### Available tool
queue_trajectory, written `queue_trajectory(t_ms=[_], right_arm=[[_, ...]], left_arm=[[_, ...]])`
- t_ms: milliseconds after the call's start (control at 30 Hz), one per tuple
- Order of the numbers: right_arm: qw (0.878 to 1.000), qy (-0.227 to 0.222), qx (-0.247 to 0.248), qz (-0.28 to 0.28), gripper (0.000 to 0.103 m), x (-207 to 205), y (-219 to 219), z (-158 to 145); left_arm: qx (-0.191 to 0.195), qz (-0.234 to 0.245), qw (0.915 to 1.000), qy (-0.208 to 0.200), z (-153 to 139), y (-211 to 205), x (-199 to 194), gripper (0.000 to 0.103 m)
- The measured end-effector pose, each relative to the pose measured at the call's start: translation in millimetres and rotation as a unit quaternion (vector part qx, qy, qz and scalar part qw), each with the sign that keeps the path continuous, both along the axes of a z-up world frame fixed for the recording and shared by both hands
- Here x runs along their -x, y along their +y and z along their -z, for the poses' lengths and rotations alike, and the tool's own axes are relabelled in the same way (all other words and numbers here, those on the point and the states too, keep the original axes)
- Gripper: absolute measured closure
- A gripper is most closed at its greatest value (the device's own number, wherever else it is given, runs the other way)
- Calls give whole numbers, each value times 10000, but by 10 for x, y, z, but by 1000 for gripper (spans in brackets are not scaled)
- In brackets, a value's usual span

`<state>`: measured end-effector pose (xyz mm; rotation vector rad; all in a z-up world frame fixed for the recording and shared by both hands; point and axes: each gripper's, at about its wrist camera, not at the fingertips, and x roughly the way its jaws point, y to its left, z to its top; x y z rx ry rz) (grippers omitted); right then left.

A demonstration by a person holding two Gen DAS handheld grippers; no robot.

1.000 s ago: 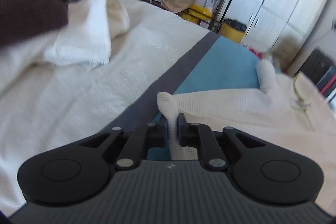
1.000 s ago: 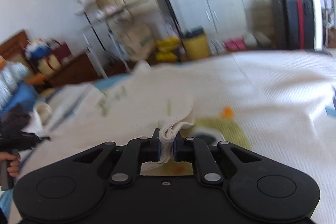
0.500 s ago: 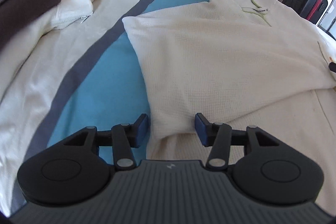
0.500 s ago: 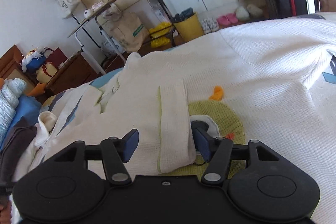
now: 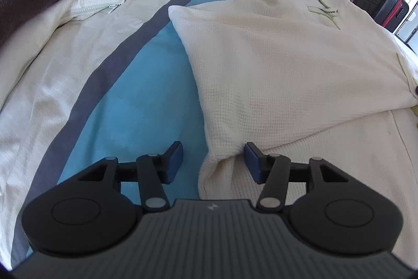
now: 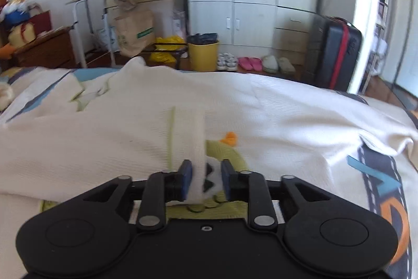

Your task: Fold clothes

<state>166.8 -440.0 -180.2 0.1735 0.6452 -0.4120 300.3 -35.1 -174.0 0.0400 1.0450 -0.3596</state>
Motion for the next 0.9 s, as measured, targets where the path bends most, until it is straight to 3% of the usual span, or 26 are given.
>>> queue_trajectory(t_ms=[100, 233, 433, 567, 700, 900], right_arm=[[9996, -15, -16, 289, 62, 179, -45, -233], [9982, -163, -363, 438, 51, 602, -114, -594], [9784, -205, -1732, 1108, 46, 1369, -401, -962], [9682, -767, -2066, 1184, 37, 1853, -635, -919], [9592, -746, -2051, 1795, 37, 2047, -1183, -594], [9233, -1266, -2430, 2690, 37, 2270, -1775, -247]], left_arm=[[-140, 10, 9996, -260, -120, -50, 89, 51], [-277, 647, 9916, -1088, -386, -296, 457, 42], [42, 1605, 9727, -1676, -589, -828, 914, 42], [489, 1969, 9655, -1633, -699, -1290, 1110, 41], [548, 2327, 9575, -1610, -817, -1868, 1246, 38], [594, 2650, 9501, -1532, -920, -2975, 1366, 38]])
